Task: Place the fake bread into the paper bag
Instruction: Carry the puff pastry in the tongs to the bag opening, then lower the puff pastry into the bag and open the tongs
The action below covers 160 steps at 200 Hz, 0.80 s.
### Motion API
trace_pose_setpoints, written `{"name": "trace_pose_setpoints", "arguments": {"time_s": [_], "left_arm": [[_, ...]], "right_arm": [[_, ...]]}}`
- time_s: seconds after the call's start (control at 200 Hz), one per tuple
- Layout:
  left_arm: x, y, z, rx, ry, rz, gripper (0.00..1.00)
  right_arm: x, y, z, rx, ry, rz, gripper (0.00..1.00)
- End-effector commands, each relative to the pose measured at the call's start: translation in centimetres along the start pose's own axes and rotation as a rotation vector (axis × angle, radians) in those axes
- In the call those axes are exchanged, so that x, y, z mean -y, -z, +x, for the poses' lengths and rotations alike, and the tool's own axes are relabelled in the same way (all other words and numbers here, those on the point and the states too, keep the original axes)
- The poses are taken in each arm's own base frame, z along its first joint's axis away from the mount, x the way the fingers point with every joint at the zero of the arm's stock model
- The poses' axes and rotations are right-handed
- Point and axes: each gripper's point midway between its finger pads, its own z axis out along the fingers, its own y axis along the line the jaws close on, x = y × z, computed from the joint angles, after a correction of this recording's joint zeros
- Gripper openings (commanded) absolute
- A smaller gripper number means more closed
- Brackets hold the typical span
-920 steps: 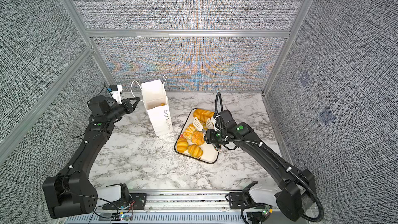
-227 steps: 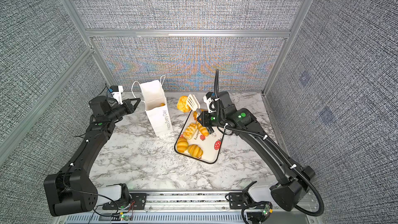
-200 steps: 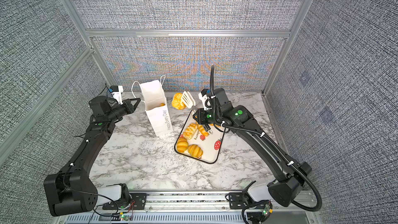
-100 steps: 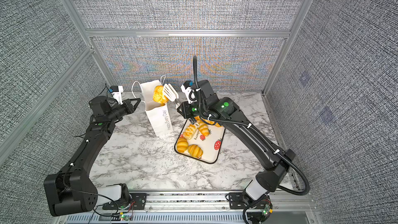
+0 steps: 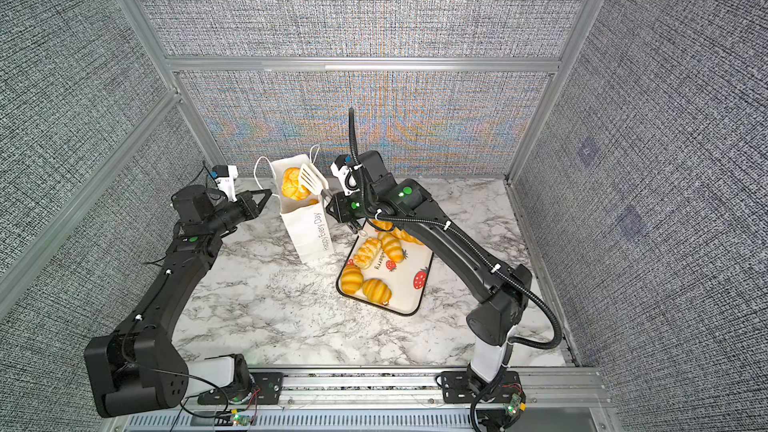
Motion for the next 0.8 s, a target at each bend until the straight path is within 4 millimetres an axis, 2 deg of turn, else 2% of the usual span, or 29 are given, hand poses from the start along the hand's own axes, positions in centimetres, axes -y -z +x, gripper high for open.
{"name": "trace_pose_setpoints", "arguments": {"time_s": [0.0, 0.155, 0.35, 0.57, 0.795], "left_arm": [[0.6, 0.1, -0.5, 0.018, -0.031, 0.023, 0.00], [0.6, 0.1, -0.5, 0.018, -0.030, 0.023, 0.00], [0.6, 0.1, -0.5, 0.017, -0.029, 0.023, 0.00], [0.5, 0.1, -0.5, 0.016, -0.029, 0.022, 0.00], [0.5, 0.1, -0.4, 0.015, -0.028, 0.022, 0.00]], "right_arm": [[0.2, -0.3, -0.8, 0.024, 0.012, 0.005, 0.28], [0.9, -1.2, -0.4, 0.008, 0.000, 0.022, 0.32], [1.3, -1.7, 0.1, -0.009, -0.004, 0.032, 0.43], [1.5, -1.9, 0.5, -0.016, -0.007, 0.034, 0.45], [1.4, -1.0, 0.4, 0.001, -0.006, 0.037, 0.45]]}}
